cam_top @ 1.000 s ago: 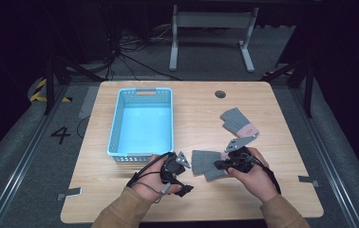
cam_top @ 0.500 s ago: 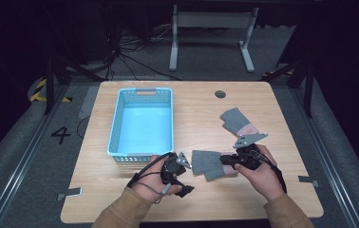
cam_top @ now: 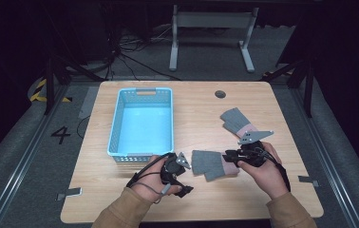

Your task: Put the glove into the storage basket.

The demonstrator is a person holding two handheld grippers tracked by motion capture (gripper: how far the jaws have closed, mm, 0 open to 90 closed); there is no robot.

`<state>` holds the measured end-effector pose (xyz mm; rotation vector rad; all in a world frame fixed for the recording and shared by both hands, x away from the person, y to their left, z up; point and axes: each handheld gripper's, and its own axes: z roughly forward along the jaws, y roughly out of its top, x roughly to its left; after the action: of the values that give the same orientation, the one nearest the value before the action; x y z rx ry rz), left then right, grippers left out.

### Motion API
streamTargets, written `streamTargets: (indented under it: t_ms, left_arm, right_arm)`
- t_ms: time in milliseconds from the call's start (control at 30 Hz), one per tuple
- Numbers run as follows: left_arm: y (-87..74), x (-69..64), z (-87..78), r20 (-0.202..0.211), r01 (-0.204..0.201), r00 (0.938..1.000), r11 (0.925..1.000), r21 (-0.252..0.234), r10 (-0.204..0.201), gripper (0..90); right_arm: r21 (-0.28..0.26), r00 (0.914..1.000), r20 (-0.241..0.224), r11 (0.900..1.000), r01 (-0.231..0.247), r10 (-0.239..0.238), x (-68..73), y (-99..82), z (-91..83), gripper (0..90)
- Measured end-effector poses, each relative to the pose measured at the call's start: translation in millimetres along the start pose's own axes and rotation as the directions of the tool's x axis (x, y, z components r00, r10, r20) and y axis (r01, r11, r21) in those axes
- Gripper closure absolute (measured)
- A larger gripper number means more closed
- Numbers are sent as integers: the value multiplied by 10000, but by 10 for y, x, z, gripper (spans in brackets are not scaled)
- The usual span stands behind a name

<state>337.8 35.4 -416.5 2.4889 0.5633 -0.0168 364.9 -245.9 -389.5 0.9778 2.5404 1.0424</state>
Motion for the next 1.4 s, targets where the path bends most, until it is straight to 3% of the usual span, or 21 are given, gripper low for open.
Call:
streamTargets:
  t_ms: [67, 200, 267, 433, 633, 933, 1400]
  left_arm:
    - [-12, 6, -13, -49, -41, 10000, 10000, 62, 41, 282]
    - [-41, 22, -39, -82, 89, 9999, 10000, 0, -89, 279]
    - [-56, 37, -67, -144, 107, 9998, 9999, 30, -107, 277]
    - [-83, 42, -93, -165, 197, 9997, 9998, -37, -198, 276]
    - [-117, 53, -111, -223, 278, 9994, 9996, -30, -278, 275]
    - [-148, 56, -142, -245, 453, 9987, 9988, -170, -457, 275]
    - [-166, 88, -141, -236, 559, 9981, 9982, -227, -564, 275]
  right_arm:
    - [207, 9993, 375, 9998, 82, -90, -32, 1, 14, 700]
    - [210, 9990, 451, 9997, -77, 68, -101, 17, 3, 657]
    - [48, 9967, 753, 9995, -305, 301, -231, 43, -36, 611]
    - [76, 9916, 847, 9951, -989, 979, -452, 52, -19, 576]
    - [291, 9829, 1208, 9892, -1434, 1389, -688, 52, 75, 530]
    - [546, 9744, 1977, 9913, -1200, 1071, -976, 122, 222, 476]
    - [604, 9624, 2345, 9860, -1551, 1371, -1370, 212, 497, 479]
